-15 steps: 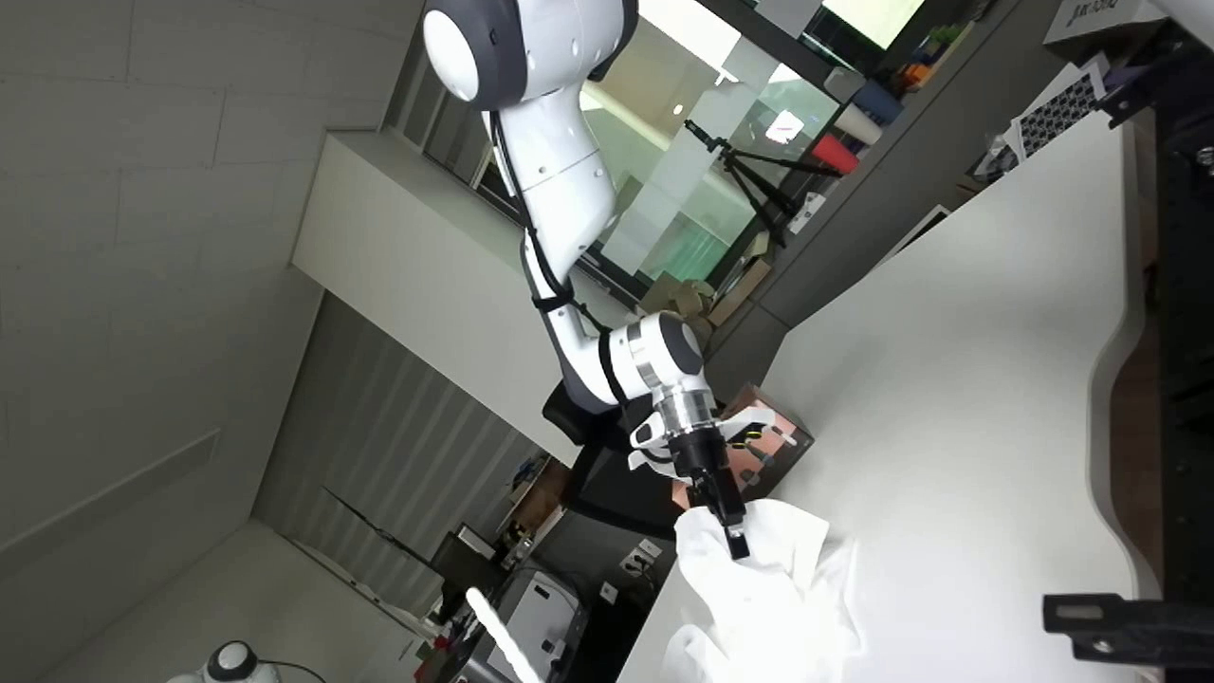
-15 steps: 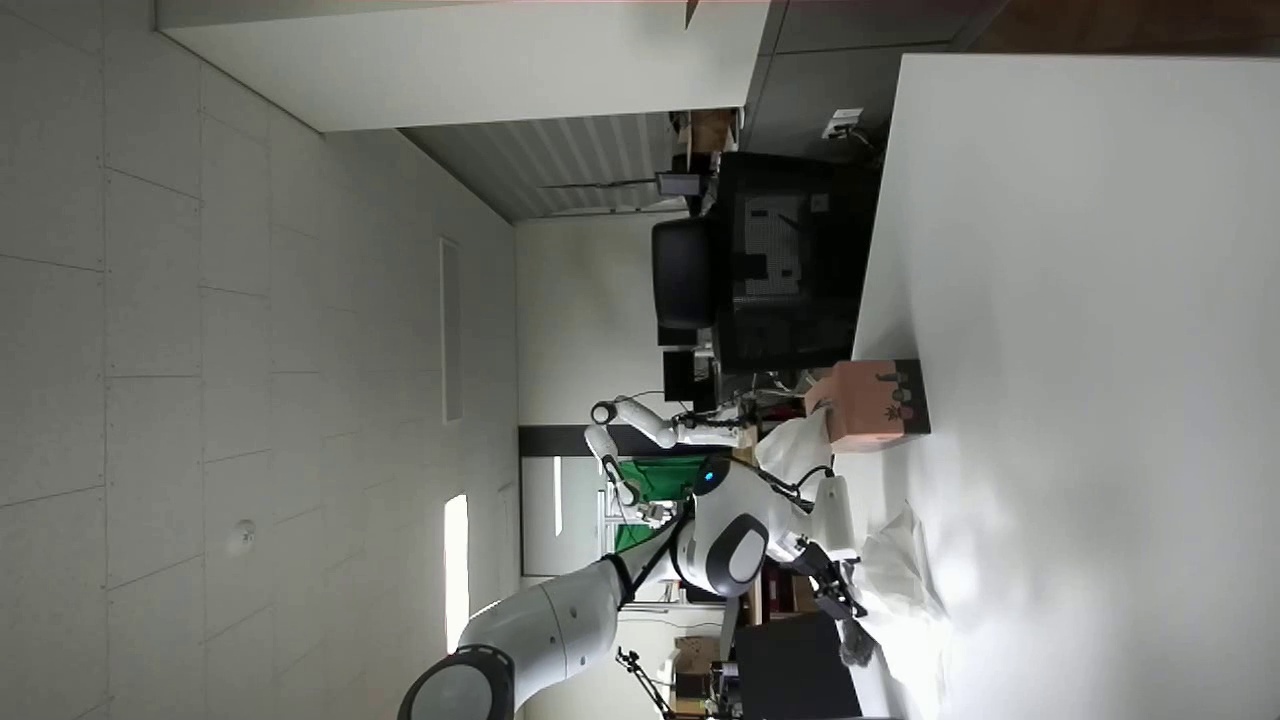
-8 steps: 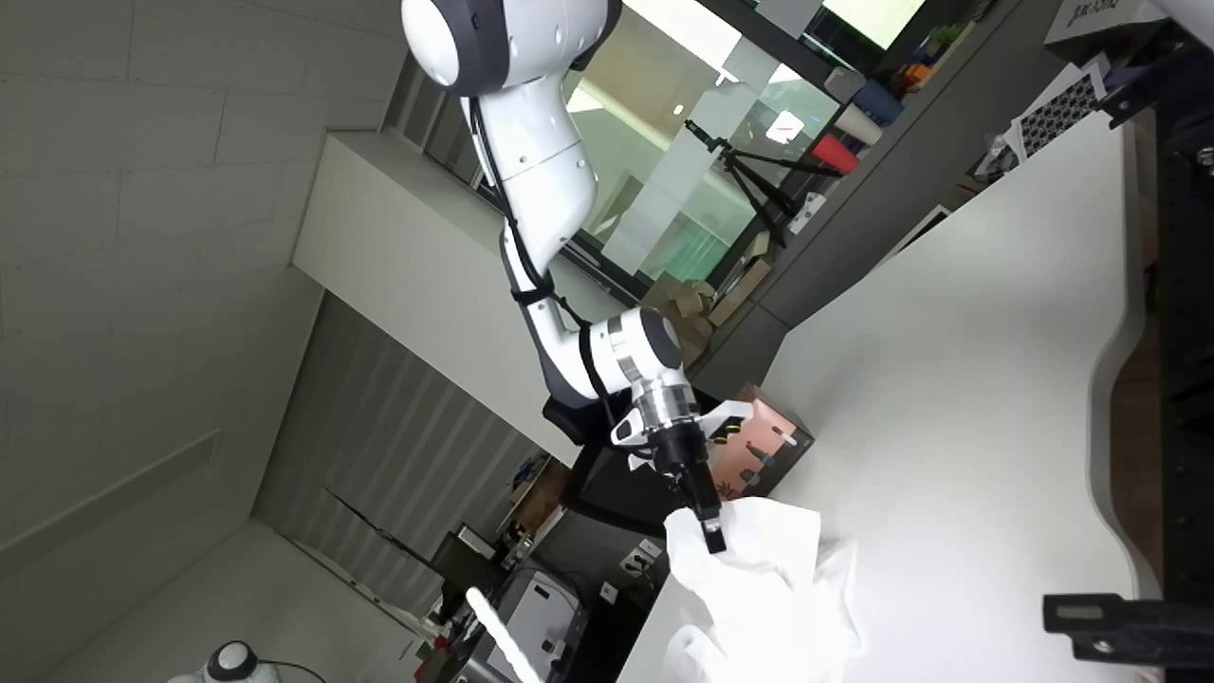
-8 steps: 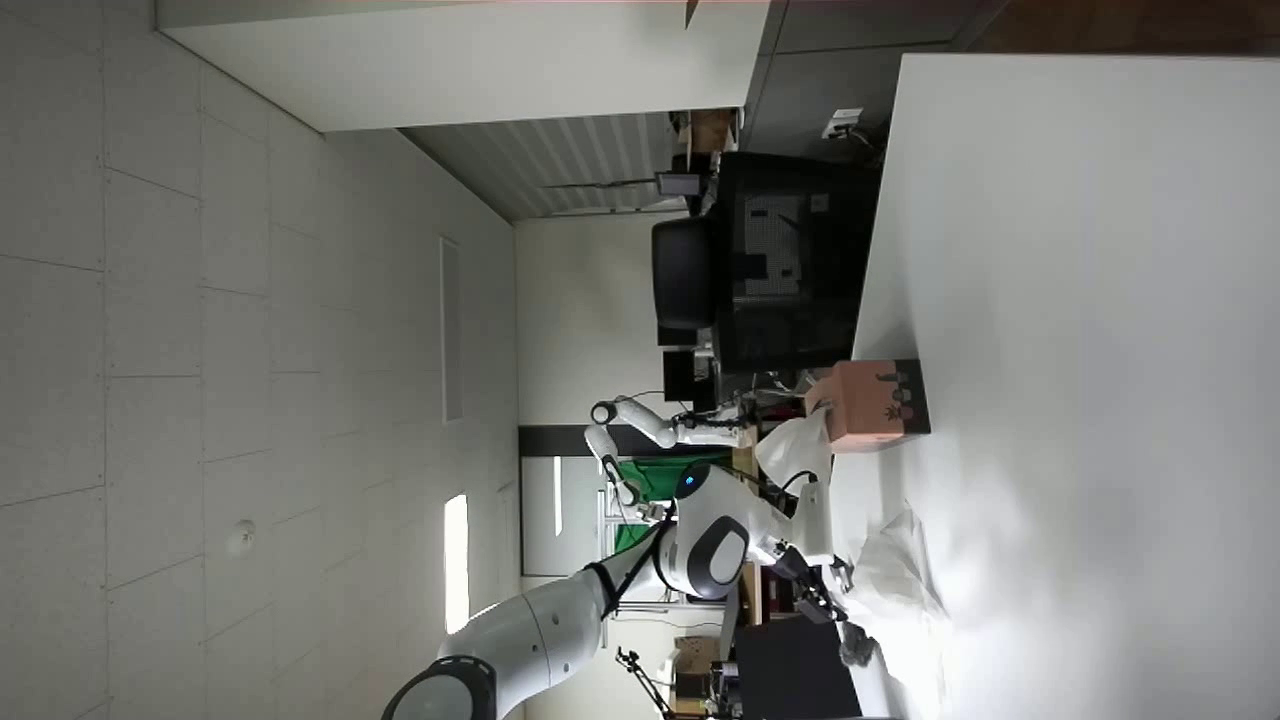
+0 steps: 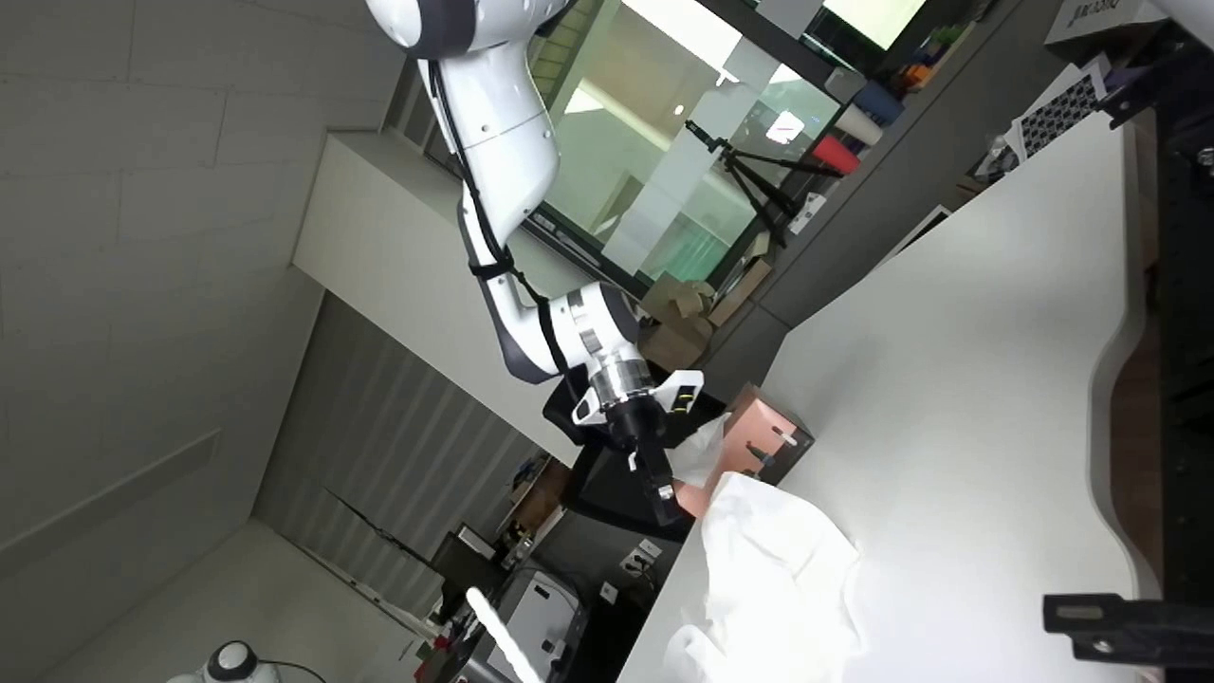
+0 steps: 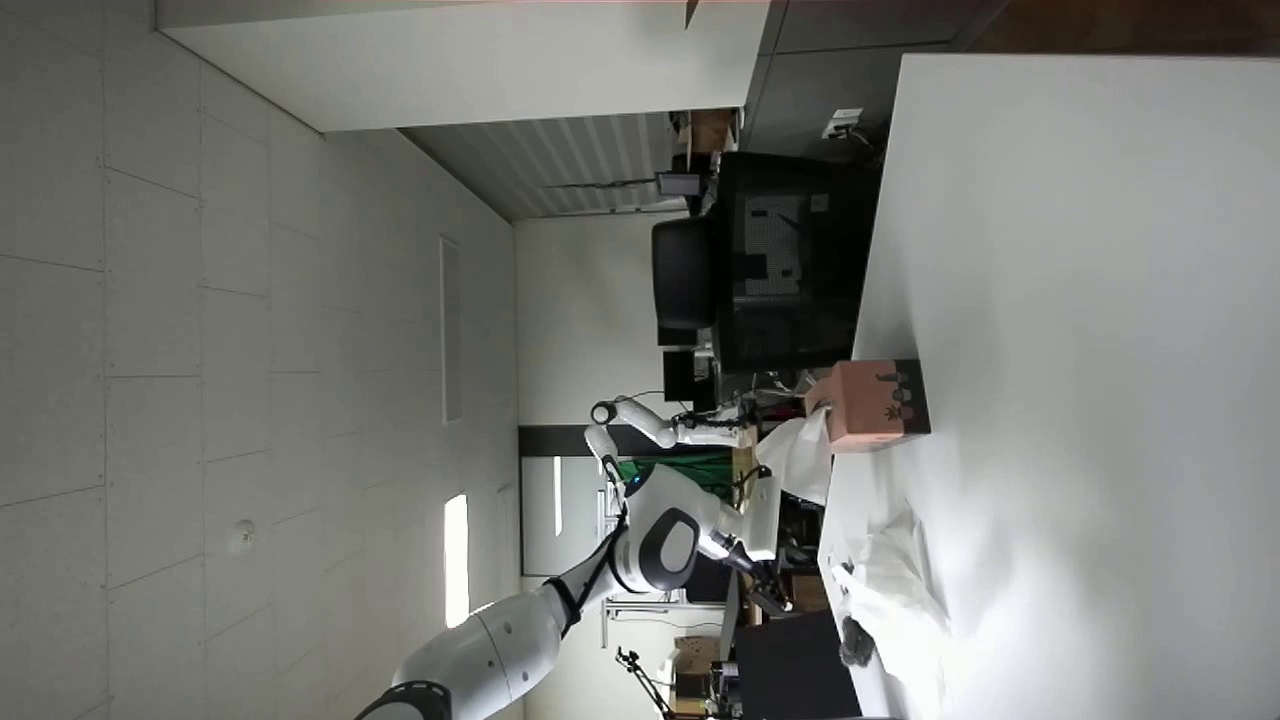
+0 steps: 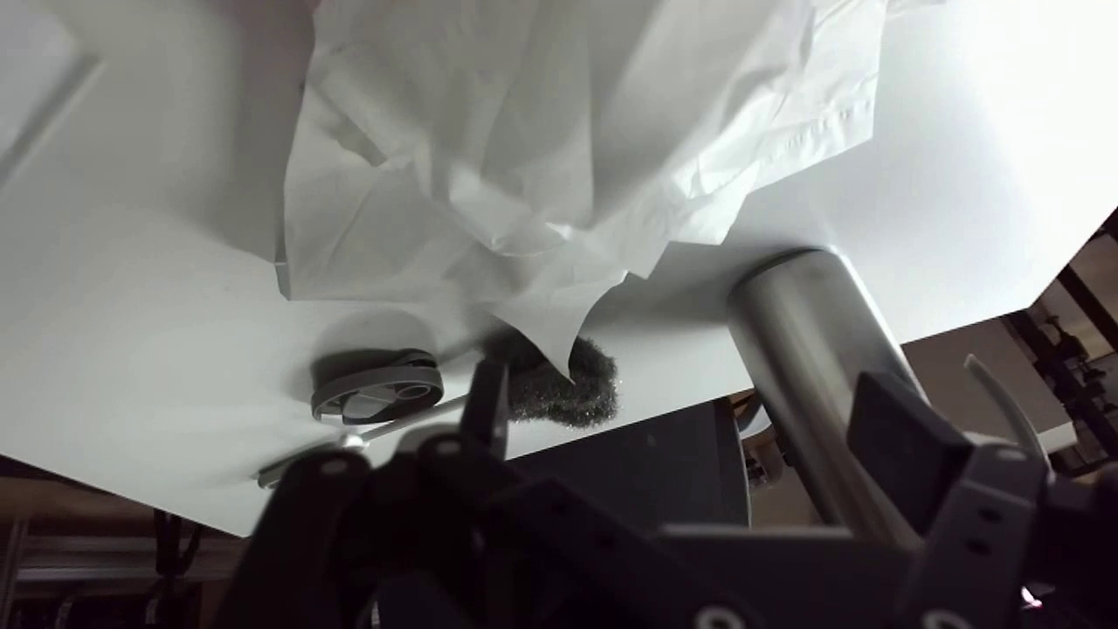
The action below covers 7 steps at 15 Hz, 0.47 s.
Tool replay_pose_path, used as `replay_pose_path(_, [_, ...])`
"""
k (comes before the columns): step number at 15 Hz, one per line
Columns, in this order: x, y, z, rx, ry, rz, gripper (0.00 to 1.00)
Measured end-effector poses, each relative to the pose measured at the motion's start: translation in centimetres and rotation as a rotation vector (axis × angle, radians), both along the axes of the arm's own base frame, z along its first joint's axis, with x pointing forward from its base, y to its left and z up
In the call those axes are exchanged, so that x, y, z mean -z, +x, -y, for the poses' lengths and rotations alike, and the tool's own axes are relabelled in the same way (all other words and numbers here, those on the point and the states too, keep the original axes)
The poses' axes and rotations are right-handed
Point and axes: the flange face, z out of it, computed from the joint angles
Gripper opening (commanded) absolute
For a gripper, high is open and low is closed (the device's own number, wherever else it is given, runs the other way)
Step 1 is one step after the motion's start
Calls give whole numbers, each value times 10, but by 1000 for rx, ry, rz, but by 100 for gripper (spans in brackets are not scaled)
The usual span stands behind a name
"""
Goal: Remove a tissue from the box
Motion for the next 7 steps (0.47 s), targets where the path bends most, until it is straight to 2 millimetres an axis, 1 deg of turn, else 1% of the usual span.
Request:
replay_pose_path(3, [-15, 2, -3, -8, -42, 5, 100])
replay_pose_path(5, [-18, 0, -4, -8, -59, -13, 100])
replay_pose_path(7, [-17, -2, -4, -8, -60, -30, 100])
